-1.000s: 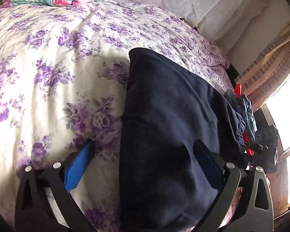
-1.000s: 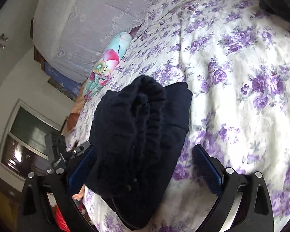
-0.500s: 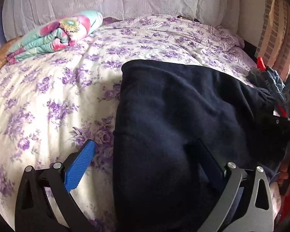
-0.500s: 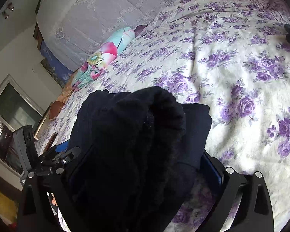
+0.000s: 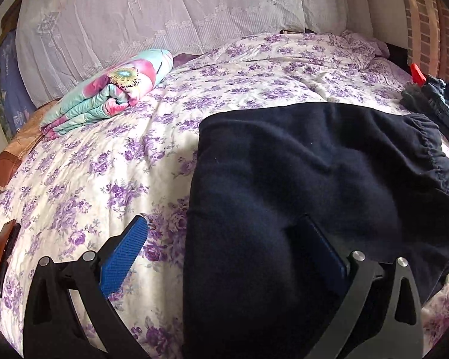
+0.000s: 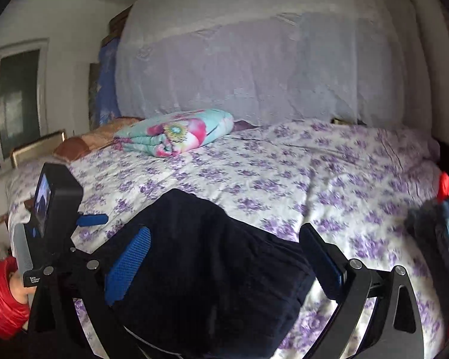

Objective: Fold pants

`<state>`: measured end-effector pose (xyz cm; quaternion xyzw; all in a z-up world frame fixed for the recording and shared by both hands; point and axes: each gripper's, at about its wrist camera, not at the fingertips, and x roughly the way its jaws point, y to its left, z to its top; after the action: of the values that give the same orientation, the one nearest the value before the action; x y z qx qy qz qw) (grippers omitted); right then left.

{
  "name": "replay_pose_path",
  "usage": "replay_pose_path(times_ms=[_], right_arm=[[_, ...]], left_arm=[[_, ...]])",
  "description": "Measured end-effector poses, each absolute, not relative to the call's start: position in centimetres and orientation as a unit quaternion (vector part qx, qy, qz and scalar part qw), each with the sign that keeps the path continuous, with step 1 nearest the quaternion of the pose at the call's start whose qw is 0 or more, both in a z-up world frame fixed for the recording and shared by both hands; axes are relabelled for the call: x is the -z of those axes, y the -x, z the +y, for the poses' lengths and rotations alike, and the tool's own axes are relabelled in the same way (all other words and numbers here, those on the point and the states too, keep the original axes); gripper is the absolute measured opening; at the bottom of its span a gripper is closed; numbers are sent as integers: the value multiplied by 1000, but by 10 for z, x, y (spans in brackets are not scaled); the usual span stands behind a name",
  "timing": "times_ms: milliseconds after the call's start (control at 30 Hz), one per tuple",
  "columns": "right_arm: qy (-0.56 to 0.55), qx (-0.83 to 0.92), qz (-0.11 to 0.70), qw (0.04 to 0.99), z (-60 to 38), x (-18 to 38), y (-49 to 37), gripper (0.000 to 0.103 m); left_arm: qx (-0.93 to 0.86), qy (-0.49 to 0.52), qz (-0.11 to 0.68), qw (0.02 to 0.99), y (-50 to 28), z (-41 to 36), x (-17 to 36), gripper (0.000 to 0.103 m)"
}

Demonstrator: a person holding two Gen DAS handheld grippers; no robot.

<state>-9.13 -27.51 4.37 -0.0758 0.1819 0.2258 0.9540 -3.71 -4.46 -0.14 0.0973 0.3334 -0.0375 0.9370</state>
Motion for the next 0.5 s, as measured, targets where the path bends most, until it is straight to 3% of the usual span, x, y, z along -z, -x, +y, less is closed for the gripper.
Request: replay_pose_path(times_ms=[233,500], right_arm=[[87,-225,268,933,-260,-1,68,99],[122,-229,290,921,-249,6,73,100]], left_arm=[[41,-90,336,937,37,-44,1,99],[46,-80,340,936,37,-41,2,99]])
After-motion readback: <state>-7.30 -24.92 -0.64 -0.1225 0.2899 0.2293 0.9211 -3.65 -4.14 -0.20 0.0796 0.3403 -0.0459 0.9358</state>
